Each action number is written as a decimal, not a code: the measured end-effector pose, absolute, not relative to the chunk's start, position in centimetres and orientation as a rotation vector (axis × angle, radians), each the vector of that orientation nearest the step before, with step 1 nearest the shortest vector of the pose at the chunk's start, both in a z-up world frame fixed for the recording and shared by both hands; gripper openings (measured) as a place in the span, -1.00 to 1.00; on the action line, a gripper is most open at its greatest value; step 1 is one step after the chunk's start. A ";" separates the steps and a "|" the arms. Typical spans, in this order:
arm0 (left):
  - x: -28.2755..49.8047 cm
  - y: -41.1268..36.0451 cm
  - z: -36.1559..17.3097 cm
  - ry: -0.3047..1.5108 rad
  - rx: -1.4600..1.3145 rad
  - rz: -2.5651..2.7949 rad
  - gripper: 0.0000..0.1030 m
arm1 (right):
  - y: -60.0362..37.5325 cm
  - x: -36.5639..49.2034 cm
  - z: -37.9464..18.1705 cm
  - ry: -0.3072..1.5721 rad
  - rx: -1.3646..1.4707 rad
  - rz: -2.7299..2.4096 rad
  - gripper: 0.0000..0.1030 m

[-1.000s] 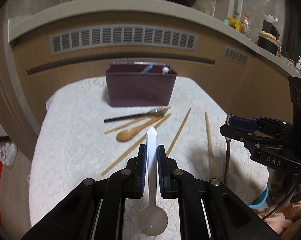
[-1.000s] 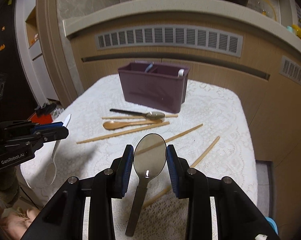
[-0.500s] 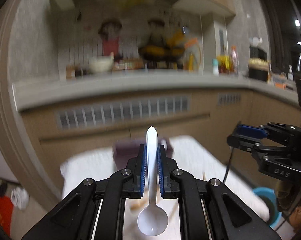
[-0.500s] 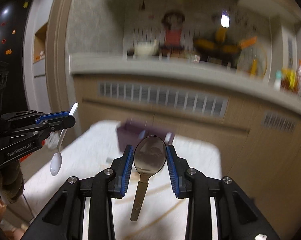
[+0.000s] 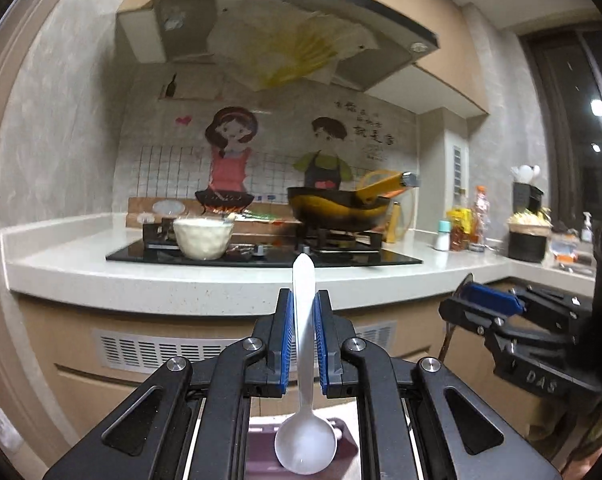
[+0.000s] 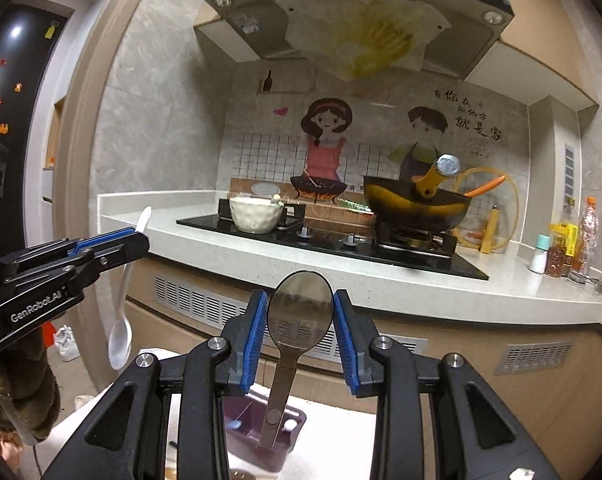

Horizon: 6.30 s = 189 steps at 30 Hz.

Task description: Organize utensils

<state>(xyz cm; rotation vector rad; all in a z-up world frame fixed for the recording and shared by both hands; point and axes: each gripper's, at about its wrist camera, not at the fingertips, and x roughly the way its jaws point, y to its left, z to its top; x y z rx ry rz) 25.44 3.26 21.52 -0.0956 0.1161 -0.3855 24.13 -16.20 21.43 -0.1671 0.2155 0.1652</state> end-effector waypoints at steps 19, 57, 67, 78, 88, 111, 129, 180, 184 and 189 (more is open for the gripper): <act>39.7 1.4 2.6 0.403 -0.141 -0.312 -0.79 | -15.0 37.1 3.7 0.549 -0.158 0.176 -0.39; 30.2 -2.6 -5.4 0.865 0.234 -0.742 0.25 | -20.8 19.7 -6.6 0.842 -0.135 0.120 0.97; 33.6 -4.9 -8.2 1.026 0.364 -0.721 0.24 | -22.8 19.2 -7.4 0.867 -0.069 0.118 0.98; 34.5 -2.3 -8.2 1.181 0.014 -0.571 -0.40 | -23.3 20.2 -8.7 0.940 0.026 0.094 0.81; 25.0 0.6 -7.5 1.157 -0.083 -0.527 -0.42 | -21.3 23.0 -9.9 1.025 -0.026 0.082 -0.22; 21.9 -5.6 -8.0 1.140 0.393 -0.701 -0.21 | -21.8 21.5 -9.6 1.039 -0.063 0.151 -0.76; 19.3 -6.8 -6.8 1.093 0.572 -0.911 0.11 | -22.6 21.1 -9.6 1.025 -0.038 0.156 -0.75; 15.2 5.7 9.5 0.437 -0.126 -0.418 -0.74 | -18.8 15.1 7.8 0.569 -0.004 0.237 -0.86; 16.0 6.4 9.2 0.461 -0.121 -0.378 -0.74 | -19.1 15.4 7.4 0.589 -0.006 0.235 -0.86; 17.8 7.9 6.2 0.579 -0.148 -0.329 -0.59 | -19.7 16.0 5.1 0.668 0.009 0.231 -0.86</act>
